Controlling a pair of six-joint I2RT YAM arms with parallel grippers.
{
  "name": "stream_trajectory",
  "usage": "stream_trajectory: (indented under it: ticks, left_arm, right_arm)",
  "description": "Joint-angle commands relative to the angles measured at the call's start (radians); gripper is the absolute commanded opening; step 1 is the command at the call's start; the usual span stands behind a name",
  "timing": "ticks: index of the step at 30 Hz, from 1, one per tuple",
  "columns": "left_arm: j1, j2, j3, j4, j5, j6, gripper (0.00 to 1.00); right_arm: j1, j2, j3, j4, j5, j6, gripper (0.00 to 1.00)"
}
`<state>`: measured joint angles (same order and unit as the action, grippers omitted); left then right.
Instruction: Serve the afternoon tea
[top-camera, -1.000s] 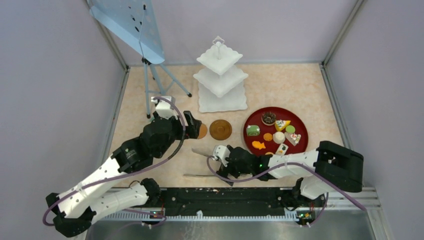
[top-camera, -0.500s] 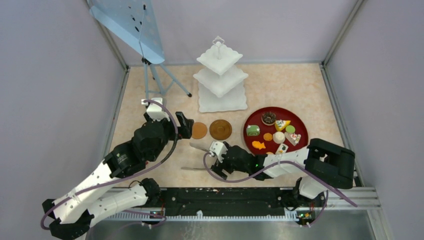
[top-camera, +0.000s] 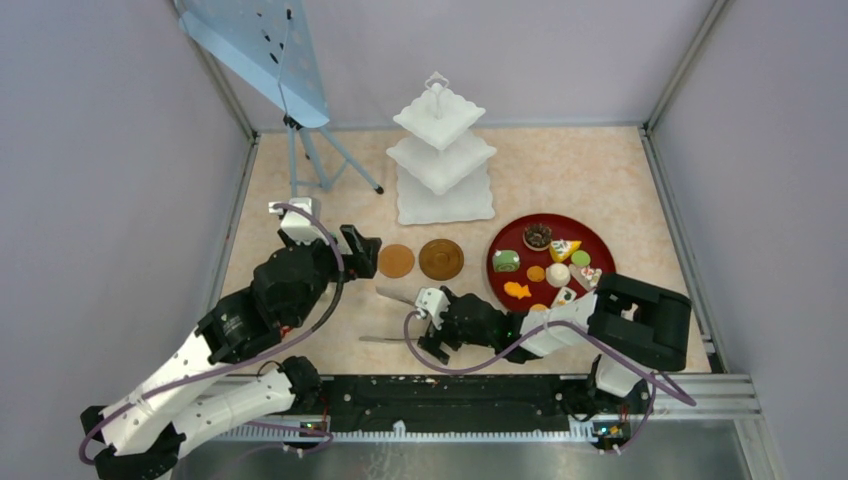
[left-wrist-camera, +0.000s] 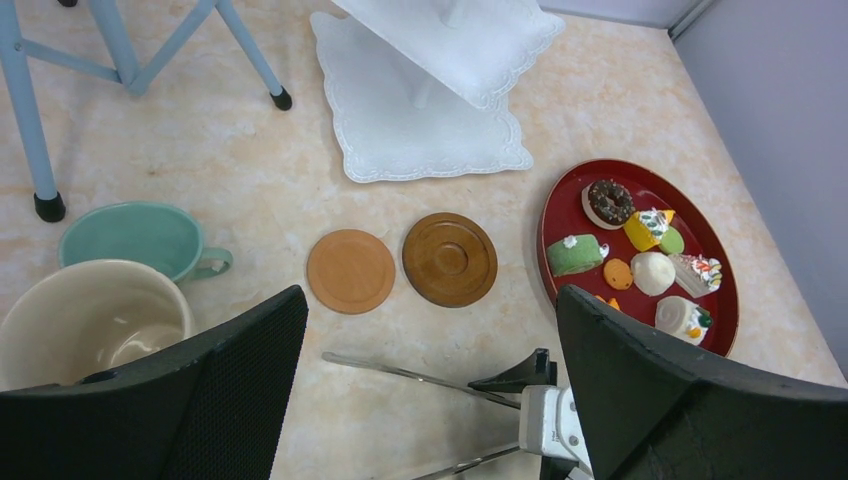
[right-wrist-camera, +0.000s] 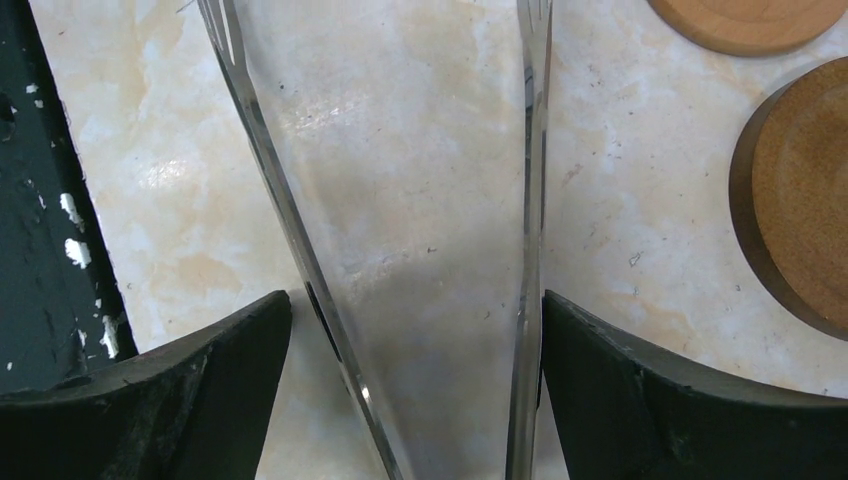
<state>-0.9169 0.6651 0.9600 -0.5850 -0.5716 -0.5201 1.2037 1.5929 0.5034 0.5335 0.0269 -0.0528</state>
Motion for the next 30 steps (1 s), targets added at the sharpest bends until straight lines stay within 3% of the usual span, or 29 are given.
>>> stream_trajectory:
  ticks: [1,6,10,16,30]
  left_arm:
    - [0.004,-0.023,0.010,0.014,-0.022,0.019,0.99]
    - [0.004,-0.041,0.007,0.011,-0.031,0.028,0.99]
    - [0.004,-0.044,0.002,0.024,-0.042,0.037,0.99]
    - [0.004,-0.018,0.020,0.031,-0.033,0.045,0.99]
    - [0.003,-0.004,0.045,0.033,0.016,0.007,0.99]
  right_arm:
    - [0.015,0.035,-0.002,0.073,0.031,-0.026,0.87]
    - [0.019,0.030,0.004,0.073,0.022,-0.017,0.72]
    - [0.025,-0.005,0.017,0.038,0.021,-0.004,0.66]
    - [0.026,-0.064,0.102,-0.136,0.070,0.061,0.50]
    - [0.026,-0.254,0.241,-0.565,0.238,0.415,0.44]
